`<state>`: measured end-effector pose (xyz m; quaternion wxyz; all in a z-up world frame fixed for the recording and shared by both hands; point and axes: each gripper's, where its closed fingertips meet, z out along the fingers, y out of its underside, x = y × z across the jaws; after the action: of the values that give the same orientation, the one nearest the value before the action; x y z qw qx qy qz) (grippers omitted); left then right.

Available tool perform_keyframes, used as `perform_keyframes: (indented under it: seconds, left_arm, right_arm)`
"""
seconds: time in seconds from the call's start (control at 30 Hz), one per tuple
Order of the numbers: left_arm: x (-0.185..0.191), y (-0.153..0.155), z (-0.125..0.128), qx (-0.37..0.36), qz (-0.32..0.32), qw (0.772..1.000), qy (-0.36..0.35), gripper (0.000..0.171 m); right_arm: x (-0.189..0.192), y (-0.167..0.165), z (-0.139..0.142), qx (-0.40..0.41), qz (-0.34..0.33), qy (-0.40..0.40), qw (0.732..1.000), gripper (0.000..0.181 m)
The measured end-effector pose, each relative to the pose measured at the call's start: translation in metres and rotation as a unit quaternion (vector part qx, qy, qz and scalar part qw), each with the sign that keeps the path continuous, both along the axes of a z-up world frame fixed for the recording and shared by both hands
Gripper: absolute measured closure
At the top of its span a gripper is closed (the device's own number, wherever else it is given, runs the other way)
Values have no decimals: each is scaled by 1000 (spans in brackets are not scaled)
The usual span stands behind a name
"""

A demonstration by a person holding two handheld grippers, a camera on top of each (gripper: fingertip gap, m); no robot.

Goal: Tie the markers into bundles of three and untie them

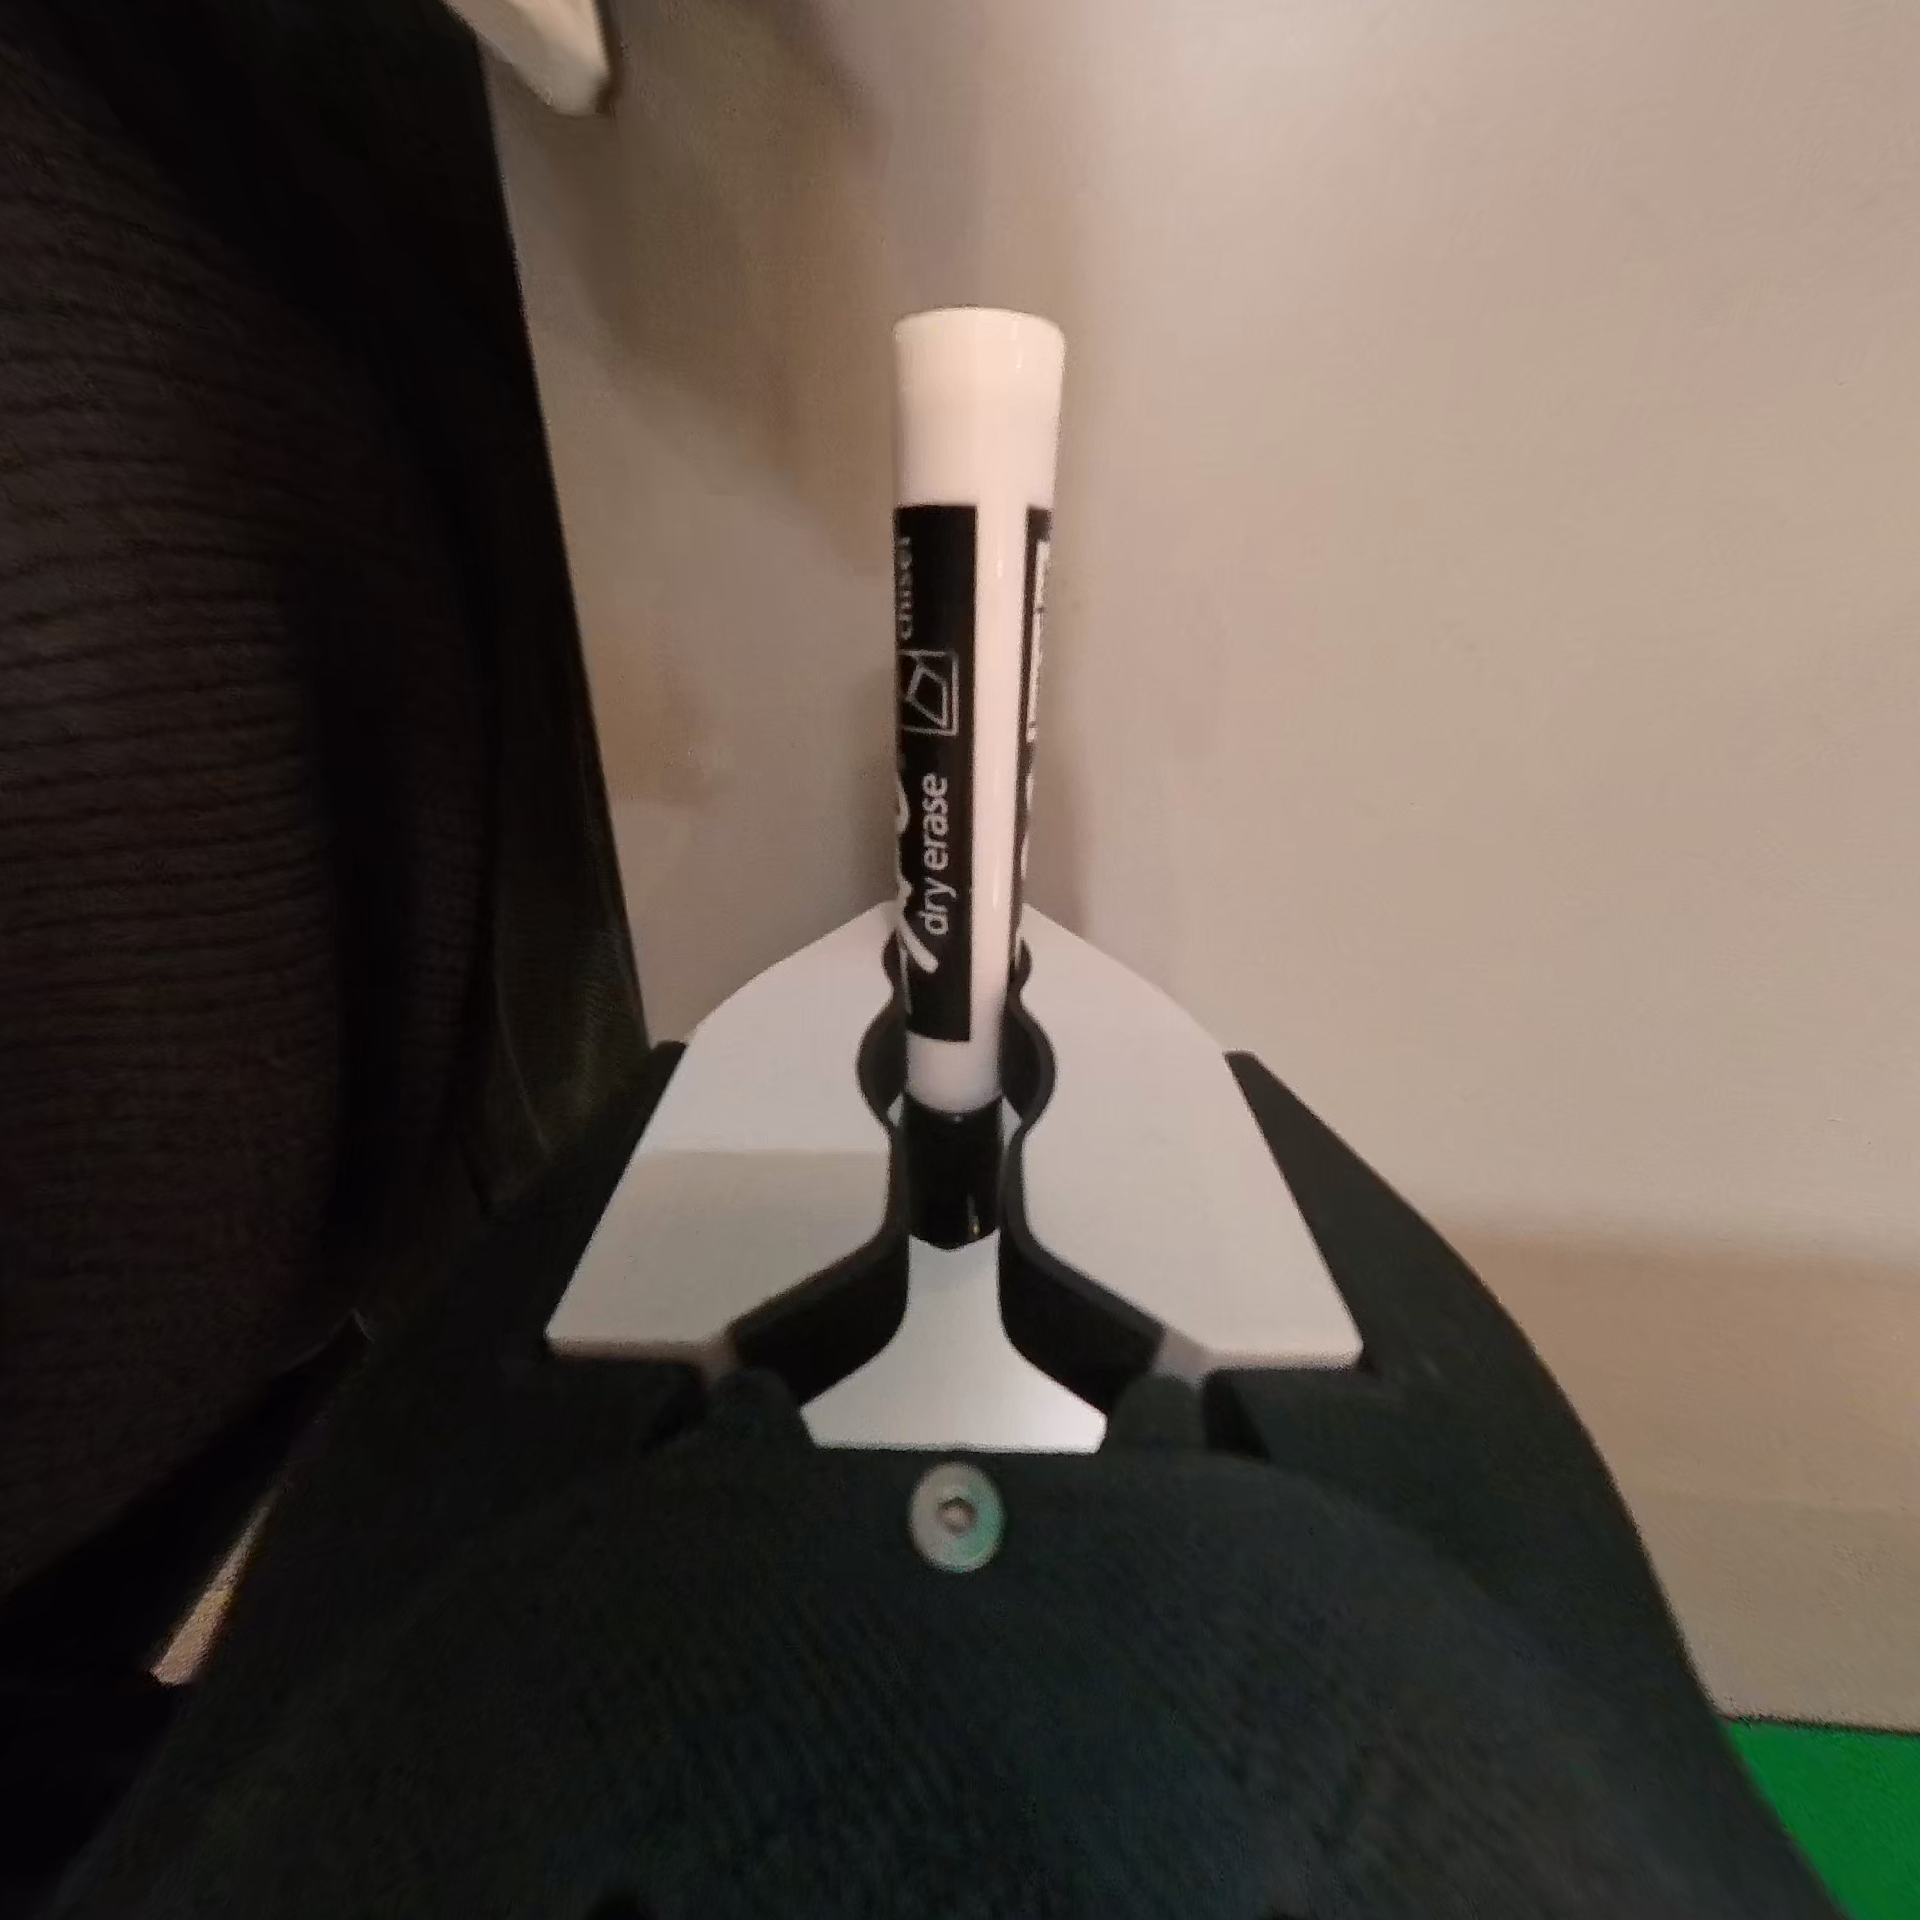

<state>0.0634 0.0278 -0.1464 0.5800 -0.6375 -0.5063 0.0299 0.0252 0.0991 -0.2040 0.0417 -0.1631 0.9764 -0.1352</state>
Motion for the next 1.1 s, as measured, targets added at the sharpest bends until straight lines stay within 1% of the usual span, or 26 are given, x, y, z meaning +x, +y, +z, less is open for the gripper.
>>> perform_keyframes:
  seconds: [0.13,0.23,0.33,0.4,0.47,0.57,0.67,0.73,0.8,0.87,0.93,1.0,1.03,1.1]
  left_arm:
    - [0,-1,3,-33,4,999,28,137]
    - [1,2,10,-23,-2,999,46,137]
    - [2,4,7,-25,-8,999,38,137]
    - [1,1,10,-22,-3,999,44,137]
    - [-2,-7,16,-30,14,998,60,137]
    - [-10,-38,33,-59,68,991,104,137]
    - [-14,-86,53,-90,153,974,141,135]
    - [-14,-118,59,-98,205,963,147,135]
    - [-14,-143,64,-102,243,954,144,134]
    - [-16,-165,74,-126,266,944,152,132]
    - [-26,-189,88,-173,288,928,163,131]
    - [-43,-214,98,-229,302,911,161,129]
    - [-56,-224,100,-254,303,907,149,128]
    - [-88,-239,90,-286,280,912,92,123]
  right_arm:
    - [5,-5,5,-16,0,-15,1000,167]
    - [7,-4,1,-12,0,-18,1000,167]
    - [7,-6,0,-19,1,-21,1000,167]
    - [4,-8,2,-28,-5,-20,999,167]
    - [-1,-9,3,-33,-17,-15,999,168]
    - [-9,-10,4,-42,-34,-12,998,167]
    - [-13,-13,4,-51,-44,-13,998,167]
    - [-15,-13,2,-53,-45,-11,998,167]
    - [-16,-13,1,-52,-47,-10,998,167]
    - [-17,-13,1,-53,-48,-12,997,167]
    - [-16,-14,2,-56,-50,-18,997,167]
    - [-16,-16,2,-59,-52,-21,997,167]
    - [-16,-16,2,-59,-52,-21,997,167]
    - [-16,-17,2,-58,-50,-18,997,167]
